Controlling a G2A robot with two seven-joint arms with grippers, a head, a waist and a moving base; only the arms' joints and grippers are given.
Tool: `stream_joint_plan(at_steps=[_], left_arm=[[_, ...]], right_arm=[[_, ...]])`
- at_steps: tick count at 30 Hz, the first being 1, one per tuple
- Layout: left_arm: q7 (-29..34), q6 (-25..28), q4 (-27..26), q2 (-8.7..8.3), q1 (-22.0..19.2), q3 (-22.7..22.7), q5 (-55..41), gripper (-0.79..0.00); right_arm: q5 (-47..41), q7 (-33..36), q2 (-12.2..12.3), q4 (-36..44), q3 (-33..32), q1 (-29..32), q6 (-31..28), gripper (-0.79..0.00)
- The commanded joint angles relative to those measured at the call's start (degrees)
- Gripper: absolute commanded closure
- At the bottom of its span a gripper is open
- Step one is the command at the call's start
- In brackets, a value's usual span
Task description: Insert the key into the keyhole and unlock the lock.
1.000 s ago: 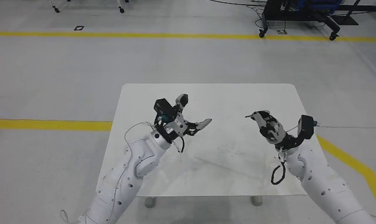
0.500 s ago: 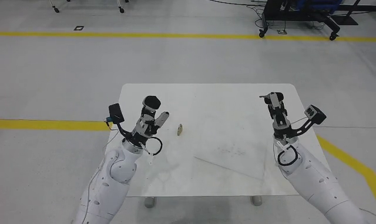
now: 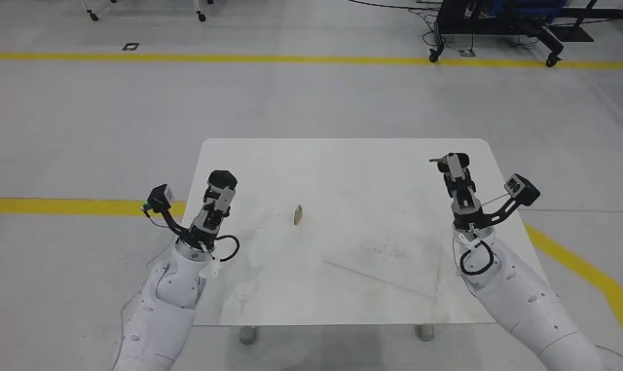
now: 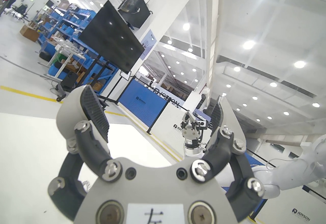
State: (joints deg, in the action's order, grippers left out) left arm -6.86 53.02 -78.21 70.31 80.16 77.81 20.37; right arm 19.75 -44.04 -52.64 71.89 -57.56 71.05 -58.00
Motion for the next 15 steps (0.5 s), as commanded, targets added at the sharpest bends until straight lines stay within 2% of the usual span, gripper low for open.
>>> stream_joint_plan(at_steps=[1, 3, 4, 6, 7, 10, 15], left_arm=[[1.8, 0.2, 0.2, -0.15, 0.0, 0.1, 2.0, -0.785], [3.0, 1.9, -0.2, -0.1, -0.1, -0.8, 2.4, -0.77], [3.6, 2.9, -0.4, -0.03, -0.2, -1.6, 2.0, -0.702], [4.4, 4.7, -0.3, 0.19, -0.8, -3.3, -0.3, -0.643], [4.8, 5.0, -0.2, 0.32, -1.3, -4.2, -1.7, -0.656], [6.5, 5.0, 0.6, 0.63, -2.9, -6.8, -4.8, -0.619], [9.5, 5.0, 1.6, 1.35, -5.8, -11.7, -10.9, -0.631]], right_arm=[[0.0, 0.0, 0.0, 0.0, 0.0, 0.0, 0.0, 0.0], [0.0, 0.0, 0.0, 0.0, 0.0, 0.0, 0.0, 0.0], [-0.3, 0.8, -0.1, 0.4, 0.1, 0.2, 0.5, 0.0], [-4.4, 2.7, -0.5, 1.8, 0.6, 0.9, 1.5, 0.0], [-6.8, 4.2, -0.7, 2.4, 1.0, 1.1, 2.4, 0.0], [-14.0, 9.7, -1.4, 3.4, 2.7, 1.4, 6.0, 0.0], [-23.5, 18.7, -2.4, 3.8, 4.6, 1.2, 9.0, 0.0]])
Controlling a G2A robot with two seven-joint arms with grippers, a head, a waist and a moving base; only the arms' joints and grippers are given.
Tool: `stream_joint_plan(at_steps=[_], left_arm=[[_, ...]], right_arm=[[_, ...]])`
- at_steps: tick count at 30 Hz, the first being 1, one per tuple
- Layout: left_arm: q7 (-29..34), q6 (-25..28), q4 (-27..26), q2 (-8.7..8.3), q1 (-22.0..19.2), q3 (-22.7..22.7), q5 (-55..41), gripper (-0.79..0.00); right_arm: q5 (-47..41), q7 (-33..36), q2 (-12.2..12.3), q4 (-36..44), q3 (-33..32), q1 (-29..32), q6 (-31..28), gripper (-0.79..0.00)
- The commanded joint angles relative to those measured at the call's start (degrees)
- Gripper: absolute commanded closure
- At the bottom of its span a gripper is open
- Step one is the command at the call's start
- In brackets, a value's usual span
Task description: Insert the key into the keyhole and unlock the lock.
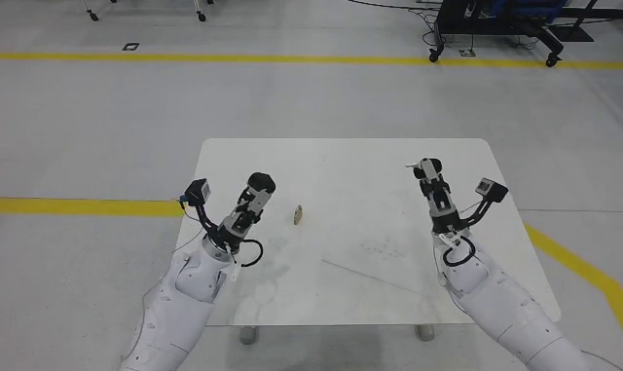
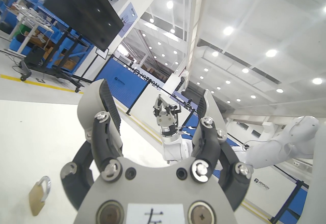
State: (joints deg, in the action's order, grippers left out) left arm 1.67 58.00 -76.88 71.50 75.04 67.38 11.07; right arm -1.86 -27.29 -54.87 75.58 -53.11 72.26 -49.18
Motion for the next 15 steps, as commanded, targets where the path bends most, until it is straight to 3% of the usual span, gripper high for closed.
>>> stream_joint_plan(at_steps=[1, 9, 13, 15], left_arm=[[2.4, 0.0, 0.6, 0.27, -1.5, -2.4, -2.7, -0.628], [16.5, -3.5, 5.3, 1.63, -8.4, -12.6, -22.5, -0.619], [22.5, -6.1, 8.0, 2.25, -11.8, -15.2, -28.7, -0.437], [23.7, -7.4, 8.7, 2.64, -13.0, -16.2, -30.0, -0.403]], right_arm=[[-3.4, 3.3, -0.3, 0.2, 0.1, 0.0, 0.2, 0.0], [-4.3, 3.9, -0.3, 0.3, -0.2, -0.1, -0.1, 0.0], [-4.5, 5.8, -0.5, 3.0, -0.8, 1.6, 2.1, 0.0], [-3.8, 6.8, -0.7, 4.5, -1.0, 2.7, 3.1, 0.0]])
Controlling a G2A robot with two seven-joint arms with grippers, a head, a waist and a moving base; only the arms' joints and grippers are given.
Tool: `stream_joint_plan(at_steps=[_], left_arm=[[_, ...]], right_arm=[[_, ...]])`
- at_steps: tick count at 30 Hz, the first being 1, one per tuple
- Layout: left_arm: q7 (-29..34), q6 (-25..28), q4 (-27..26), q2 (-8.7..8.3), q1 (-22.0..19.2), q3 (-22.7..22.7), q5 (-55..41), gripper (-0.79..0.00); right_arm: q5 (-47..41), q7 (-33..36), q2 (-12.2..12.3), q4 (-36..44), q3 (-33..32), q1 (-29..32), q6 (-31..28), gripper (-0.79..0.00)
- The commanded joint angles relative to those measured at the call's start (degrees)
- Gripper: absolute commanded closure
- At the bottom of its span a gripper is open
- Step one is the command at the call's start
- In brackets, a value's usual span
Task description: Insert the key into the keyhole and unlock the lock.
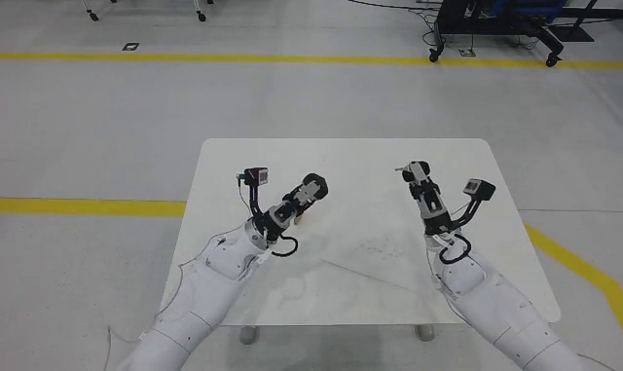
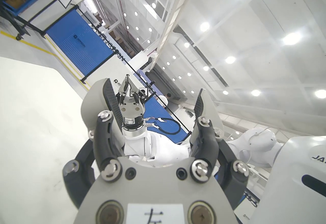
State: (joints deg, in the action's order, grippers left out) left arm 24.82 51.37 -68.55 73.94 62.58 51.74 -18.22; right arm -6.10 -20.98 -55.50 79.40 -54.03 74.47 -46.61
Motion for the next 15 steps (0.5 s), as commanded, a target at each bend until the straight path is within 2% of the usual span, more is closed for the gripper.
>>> stream_joint_plan(at_steps=[1, 7, 15], left_arm=[[1.0, -1.5, 0.7, 0.37, -1.1, -0.8, -1.2, -0.391], [1.5, -7.2, 2.3, 1.09, -3.2, -2.0, 1.0, -0.323], [-0.6, -10.5, 3.0, 2.19, -4.9, -3.9, 7.7, -0.345]], right_arm=[[0.8, 0.7, -0.2, 1.3, -0.2, 0.9, 1.2, 0.0], [3.8, 1.1, -1.0, 3.5, -0.9, 2.4, 3.9, 0.0], [3.9, 5.1, -2.6, 3.0, 0.5, 1.7, 5.7, 0.0]])
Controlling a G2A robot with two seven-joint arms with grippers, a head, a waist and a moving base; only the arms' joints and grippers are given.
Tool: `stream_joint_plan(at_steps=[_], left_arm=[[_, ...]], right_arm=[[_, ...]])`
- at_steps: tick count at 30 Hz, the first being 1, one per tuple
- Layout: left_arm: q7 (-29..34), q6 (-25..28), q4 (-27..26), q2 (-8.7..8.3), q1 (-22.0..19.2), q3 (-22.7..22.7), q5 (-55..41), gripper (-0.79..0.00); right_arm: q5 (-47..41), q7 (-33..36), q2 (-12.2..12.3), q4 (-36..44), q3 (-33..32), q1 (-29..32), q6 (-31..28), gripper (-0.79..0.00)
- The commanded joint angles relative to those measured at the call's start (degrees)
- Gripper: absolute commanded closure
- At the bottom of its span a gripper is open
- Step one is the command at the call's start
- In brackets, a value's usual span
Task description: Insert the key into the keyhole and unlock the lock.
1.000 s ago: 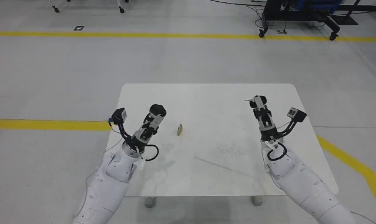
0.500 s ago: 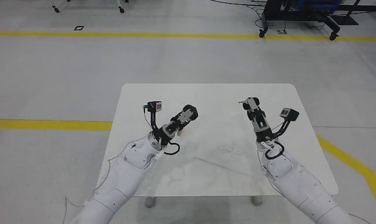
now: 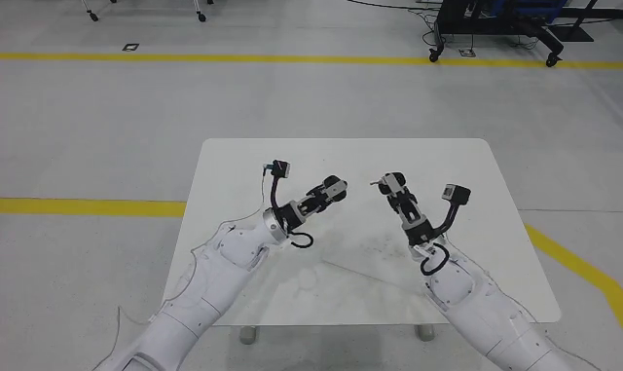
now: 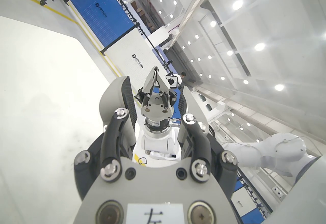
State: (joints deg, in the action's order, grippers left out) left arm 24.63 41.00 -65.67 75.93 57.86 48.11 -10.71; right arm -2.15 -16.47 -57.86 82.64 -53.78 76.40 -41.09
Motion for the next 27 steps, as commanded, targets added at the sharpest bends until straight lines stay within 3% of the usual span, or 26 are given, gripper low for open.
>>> stream_joint_plan(at_steps=[1, 15, 19, 23, 27], left_arm=[[-0.5, -0.3, 0.3, 0.39, -0.4, -0.6, 0.5, -0.339], [-1.4, -0.2, 3.4, 2.53, -3.0, -2.8, 2.4, -0.252], [-0.9, -0.5, 4.1, 3.02, -3.5, -3.3, 2.6, -0.197], [-0.9, -0.4, 4.9, 3.42, -3.8, -3.4, 2.5, -0.04], [-0.1, -0.3, 5.4, 3.7, -4.0, -3.4, 2.3, 0.0]], right_arm=[[0.0, 1.2, -0.4, -0.4, 0.5, -0.4, 0.5, 0.0], [-4.3, 9.6, -2.4, -2.8, 0.7, -1.8, 0.9, 0.0], [-5.4, 10.7, -2.9, -3.2, 0.3, -1.8, 0.8, 0.0], [-6.0, 11.3, -3.3, -3.6, -0.4, -1.9, 0.5, 0.0], [-6.1, 11.8, -3.7, -3.8, -1.0, -1.8, 0.4, 0.0]])
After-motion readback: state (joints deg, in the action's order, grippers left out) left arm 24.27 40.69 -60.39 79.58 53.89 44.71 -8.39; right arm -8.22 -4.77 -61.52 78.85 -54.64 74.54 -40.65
